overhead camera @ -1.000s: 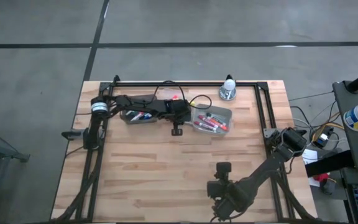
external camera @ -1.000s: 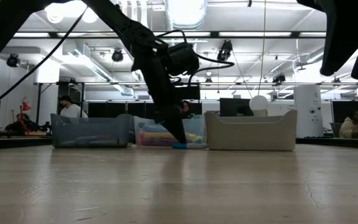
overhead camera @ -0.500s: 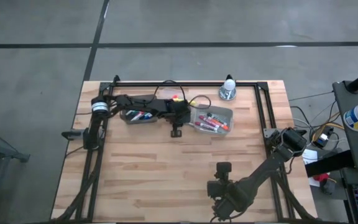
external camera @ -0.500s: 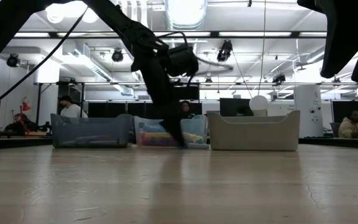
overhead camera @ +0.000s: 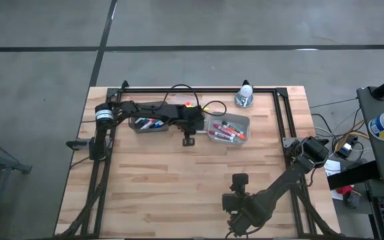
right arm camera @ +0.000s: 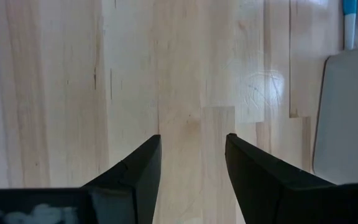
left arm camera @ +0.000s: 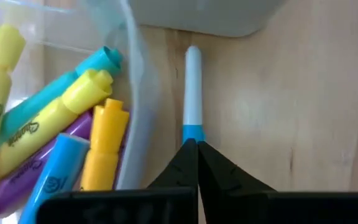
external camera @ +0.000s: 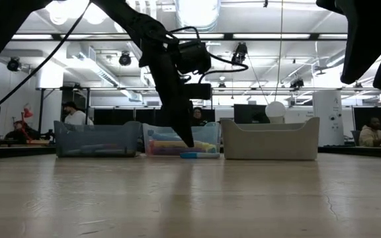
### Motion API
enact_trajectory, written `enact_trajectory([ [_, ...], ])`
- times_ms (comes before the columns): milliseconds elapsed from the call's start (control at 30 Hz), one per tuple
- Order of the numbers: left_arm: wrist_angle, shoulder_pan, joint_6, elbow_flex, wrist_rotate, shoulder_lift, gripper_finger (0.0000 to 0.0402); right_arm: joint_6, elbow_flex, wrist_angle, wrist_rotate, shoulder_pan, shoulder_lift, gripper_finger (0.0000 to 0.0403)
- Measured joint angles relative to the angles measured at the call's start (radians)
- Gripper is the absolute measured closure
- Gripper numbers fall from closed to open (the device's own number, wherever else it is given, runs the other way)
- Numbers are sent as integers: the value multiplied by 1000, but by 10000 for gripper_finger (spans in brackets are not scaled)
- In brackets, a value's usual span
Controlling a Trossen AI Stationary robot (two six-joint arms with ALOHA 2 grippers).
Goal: Pick & Place Markers
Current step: Put the blue mini marker into the black bin
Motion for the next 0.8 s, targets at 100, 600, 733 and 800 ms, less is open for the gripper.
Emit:
enact_trajectory([
  [100, 1, 8, -26, 0, 1, 0, 386, 0, 0, 0, 0, 0, 0, 234],
  [600, 31, 16, -27, -30, 0, 10, 276, 0, -2, 5, 3, 0, 0, 234],
  [733, 74, 17, -28, -39, -8, 17, 276, 0, -2, 12, 3, 0, 0, 234],
  [800, 71, 17, -33, -51, -8, 18, 276, 0, -2, 13, 3, 0, 0, 234],
])
